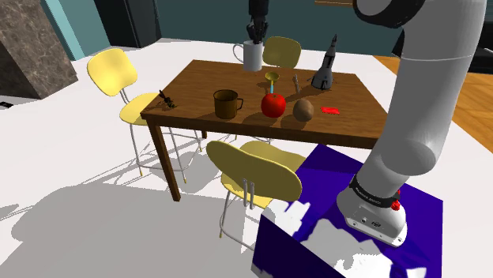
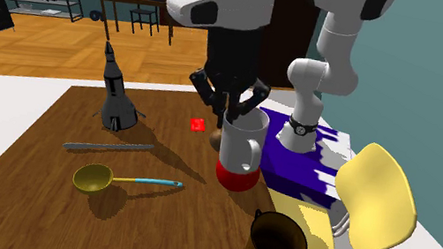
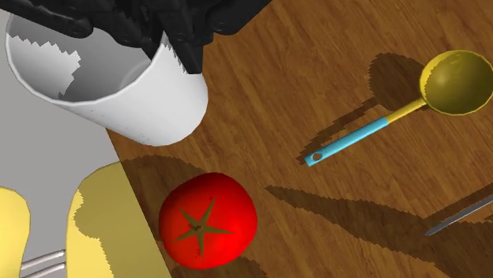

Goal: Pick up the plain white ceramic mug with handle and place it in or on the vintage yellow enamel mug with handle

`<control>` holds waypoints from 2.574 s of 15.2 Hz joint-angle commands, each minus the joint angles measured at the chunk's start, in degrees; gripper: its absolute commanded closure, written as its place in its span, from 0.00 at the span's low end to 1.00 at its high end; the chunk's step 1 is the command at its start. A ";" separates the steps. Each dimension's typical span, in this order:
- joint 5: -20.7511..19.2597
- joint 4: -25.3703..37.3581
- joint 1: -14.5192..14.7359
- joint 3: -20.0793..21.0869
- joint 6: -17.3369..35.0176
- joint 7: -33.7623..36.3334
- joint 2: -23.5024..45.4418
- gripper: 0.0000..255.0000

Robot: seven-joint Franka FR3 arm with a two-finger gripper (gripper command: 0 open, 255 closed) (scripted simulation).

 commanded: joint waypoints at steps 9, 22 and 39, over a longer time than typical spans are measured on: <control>1.73 15.89 6.05 4.01 -6.57 11.28 9.26 1.00; 1.21 1.76 7.19 4.07 4.95 11.18 6.64 1.00; 1.27 -3.84 7.47 4.17 10.54 11.04 6.65 0.00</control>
